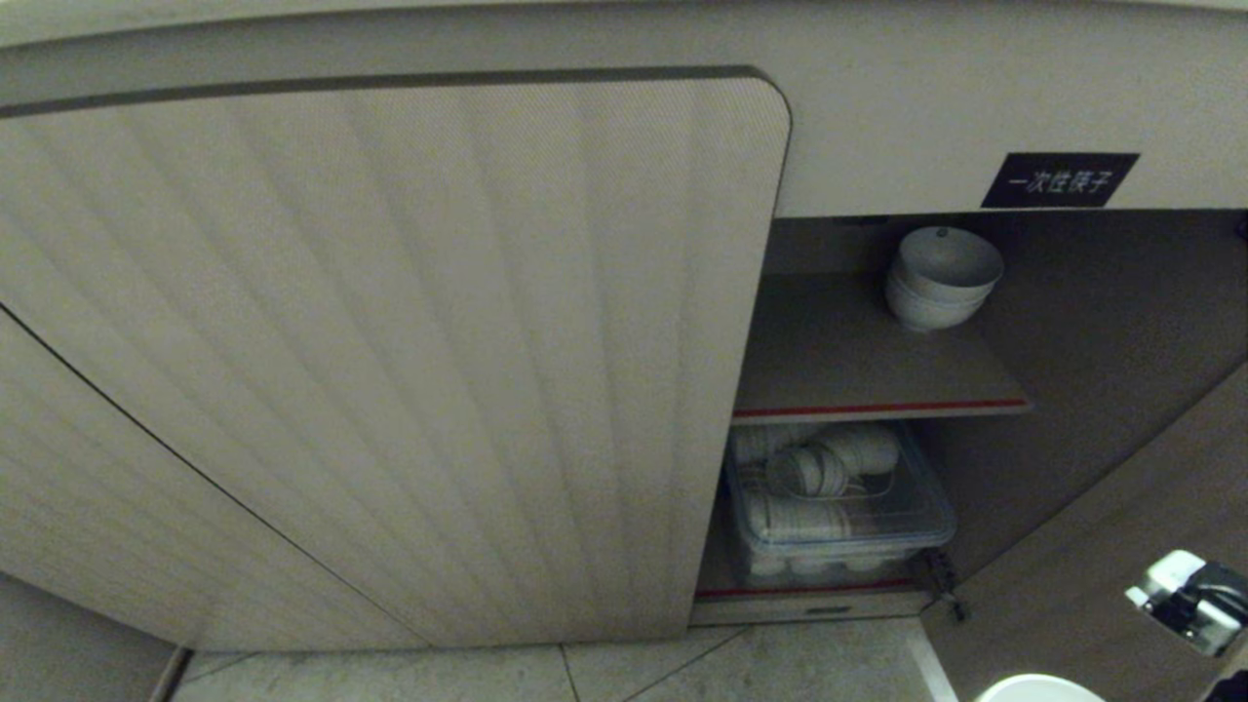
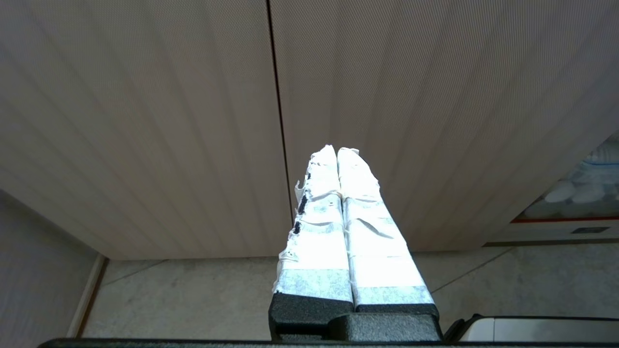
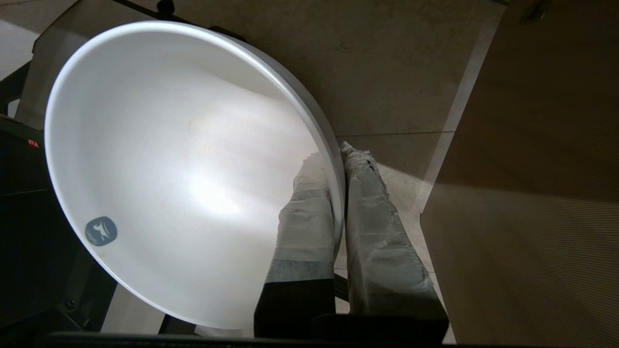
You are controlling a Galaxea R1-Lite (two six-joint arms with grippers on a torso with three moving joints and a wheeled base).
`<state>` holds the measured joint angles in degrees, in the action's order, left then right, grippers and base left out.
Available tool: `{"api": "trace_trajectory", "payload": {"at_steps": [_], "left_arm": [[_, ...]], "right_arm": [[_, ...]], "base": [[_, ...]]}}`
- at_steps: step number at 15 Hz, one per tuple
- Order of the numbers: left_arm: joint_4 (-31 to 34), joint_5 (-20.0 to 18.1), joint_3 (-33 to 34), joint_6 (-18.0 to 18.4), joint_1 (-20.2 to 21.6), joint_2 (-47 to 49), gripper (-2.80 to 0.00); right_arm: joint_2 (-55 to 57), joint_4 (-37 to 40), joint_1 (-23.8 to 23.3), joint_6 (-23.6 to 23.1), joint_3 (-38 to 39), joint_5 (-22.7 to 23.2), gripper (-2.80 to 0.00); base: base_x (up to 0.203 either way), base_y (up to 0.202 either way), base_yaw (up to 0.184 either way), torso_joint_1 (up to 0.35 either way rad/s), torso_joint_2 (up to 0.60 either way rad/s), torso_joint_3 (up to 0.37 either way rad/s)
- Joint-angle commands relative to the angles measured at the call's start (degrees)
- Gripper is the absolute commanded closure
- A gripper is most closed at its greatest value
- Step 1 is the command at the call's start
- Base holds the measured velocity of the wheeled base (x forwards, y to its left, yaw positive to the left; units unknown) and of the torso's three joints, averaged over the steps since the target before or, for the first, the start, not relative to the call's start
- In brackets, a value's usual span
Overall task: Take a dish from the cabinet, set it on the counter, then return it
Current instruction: Place it on the table
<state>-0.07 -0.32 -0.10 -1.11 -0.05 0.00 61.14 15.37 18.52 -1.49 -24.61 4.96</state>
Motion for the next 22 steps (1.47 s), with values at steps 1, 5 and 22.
{"api": "trace_trajectory", "payload": {"at_steps": [1, 5, 22], "left_arm": [[-0.01, 0.05, 0.01, -0.03, -0.04, 0.00, 0.00], [-0.01, 0.04, 0.01, -0.03, -0.04, 0.00, 0.00], [-0.01, -0.04, 0.01, -0.03, -0.04, 0.00, 0.00]], "right_arm": [[-0.34, 0.10, 0.03, -0.01, 0.09, 0.05, 0.00], [-2.15, 0.10, 1.88, 0.04, 1.64, 0.05, 0.00], [-1.81, 0.01, 5.48, 3.42, 1.51, 0.05, 0.00]], "base": [[0.000, 0.000, 0.000, 0.000, 0.00, 0.000], [0.000, 0.000, 0.000, 0.000, 0.00, 0.000], [0.000, 0.000, 0.000, 0.000, 0.00, 0.000]]}}
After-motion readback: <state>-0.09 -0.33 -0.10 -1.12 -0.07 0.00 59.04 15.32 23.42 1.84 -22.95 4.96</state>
